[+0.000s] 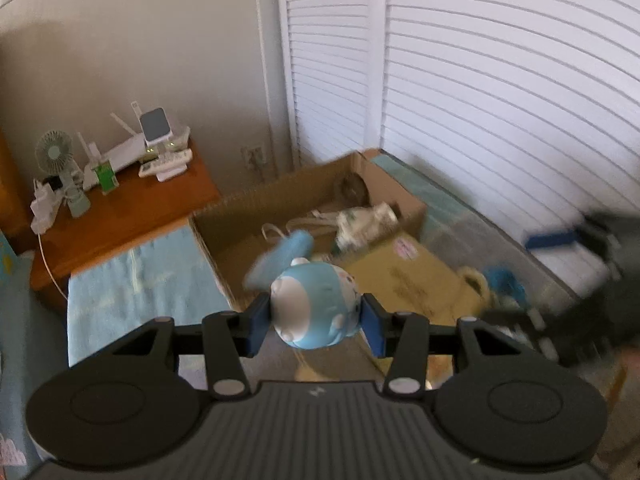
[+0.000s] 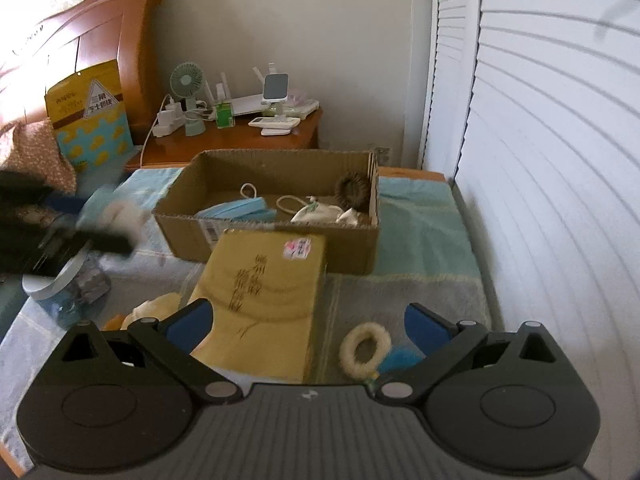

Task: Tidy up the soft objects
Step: 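Carry the rabbit plush into the cardboard box and open the left tool, then grasp the second blue face mask with the right tool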

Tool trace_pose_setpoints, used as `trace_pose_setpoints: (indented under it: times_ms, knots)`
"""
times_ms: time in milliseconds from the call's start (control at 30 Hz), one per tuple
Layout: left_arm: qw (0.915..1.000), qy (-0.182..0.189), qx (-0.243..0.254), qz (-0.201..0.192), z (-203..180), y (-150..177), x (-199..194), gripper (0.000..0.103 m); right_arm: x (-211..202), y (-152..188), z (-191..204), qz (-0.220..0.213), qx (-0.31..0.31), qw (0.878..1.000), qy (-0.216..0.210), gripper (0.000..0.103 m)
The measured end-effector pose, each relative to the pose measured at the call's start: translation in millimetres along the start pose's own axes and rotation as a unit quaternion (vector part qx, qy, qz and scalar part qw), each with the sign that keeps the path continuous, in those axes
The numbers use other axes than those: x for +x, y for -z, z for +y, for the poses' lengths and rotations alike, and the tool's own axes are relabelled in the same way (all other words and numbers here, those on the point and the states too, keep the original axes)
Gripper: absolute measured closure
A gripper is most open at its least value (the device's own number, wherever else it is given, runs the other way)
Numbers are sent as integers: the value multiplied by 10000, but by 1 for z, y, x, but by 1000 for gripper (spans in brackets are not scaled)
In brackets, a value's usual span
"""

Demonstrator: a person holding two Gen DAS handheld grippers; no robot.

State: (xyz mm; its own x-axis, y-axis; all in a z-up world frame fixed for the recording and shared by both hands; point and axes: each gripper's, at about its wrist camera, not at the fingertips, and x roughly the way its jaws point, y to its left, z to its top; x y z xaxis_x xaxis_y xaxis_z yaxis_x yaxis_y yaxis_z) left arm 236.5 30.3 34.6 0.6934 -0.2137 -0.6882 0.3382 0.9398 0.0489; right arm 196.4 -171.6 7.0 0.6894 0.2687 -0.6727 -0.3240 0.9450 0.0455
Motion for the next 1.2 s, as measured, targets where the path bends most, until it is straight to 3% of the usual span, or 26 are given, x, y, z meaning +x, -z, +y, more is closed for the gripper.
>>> trace_pose_setpoints:
  times_ms: [333,367,400,467,567,867,1200]
  knots:
    - [9981,-504,-351,99,32,-59,68,55,-11,5,-2,-202,-7,9998,77,0]
    - [9976,-556,-396,101,35,-62,72,50,-12,5,-2,-207,-23,9997,84,0]
    - [9969,-613,-478,88,38,-64,76,37,-12,6,-1,-215,-34,9997,87,0]
    - [9955,-698,-649,-2,43,-67,79,19,-12,7,-1,-219,-68,9997,93,0]
    - [9946,-774,-696,-55,44,-66,74,19,-14,8,3,-202,-142,9997,80,0]
    - [9966,-687,-439,-90,25,-40,30,10,-26,18,15,-196,-322,9993,-21,0]
    - [9991,-418,-96,-56,-14,24,-24,7,-44,44,22,-143,-468,9987,-109,0]
